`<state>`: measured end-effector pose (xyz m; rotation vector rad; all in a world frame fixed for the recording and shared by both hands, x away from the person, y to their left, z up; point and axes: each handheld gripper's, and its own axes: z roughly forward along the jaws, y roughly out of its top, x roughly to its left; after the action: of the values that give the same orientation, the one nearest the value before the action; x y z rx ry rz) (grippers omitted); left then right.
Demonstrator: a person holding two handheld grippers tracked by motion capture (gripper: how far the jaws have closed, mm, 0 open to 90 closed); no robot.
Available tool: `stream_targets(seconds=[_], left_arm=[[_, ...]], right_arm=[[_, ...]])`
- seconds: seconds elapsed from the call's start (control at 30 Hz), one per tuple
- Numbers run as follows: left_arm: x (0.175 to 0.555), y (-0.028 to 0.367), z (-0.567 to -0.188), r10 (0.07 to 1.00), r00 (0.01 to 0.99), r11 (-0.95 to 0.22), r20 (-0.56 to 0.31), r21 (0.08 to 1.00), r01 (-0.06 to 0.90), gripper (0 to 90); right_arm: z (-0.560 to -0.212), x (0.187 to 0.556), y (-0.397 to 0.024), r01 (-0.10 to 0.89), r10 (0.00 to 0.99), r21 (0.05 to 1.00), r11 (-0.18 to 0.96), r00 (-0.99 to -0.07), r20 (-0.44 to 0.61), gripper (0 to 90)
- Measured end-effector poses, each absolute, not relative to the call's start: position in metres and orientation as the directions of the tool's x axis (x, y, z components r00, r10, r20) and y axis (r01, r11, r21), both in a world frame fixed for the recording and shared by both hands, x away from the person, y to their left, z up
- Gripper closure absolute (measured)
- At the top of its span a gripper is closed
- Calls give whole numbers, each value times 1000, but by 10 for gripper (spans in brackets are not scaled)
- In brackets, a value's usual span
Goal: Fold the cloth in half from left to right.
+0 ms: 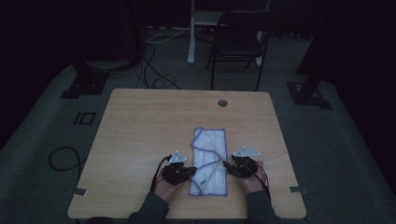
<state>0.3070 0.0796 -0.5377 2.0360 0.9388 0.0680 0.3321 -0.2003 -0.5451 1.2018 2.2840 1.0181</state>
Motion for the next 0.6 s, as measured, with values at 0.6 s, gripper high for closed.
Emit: stream_targets(seconds=[0.6], left_arm=[[283, 41, -545, 514, 809, -446, -286, 717, 536, 805]], right_arm=[[-545, 332, -201, 561, 820, 738, 376, -572, 18, 522]])
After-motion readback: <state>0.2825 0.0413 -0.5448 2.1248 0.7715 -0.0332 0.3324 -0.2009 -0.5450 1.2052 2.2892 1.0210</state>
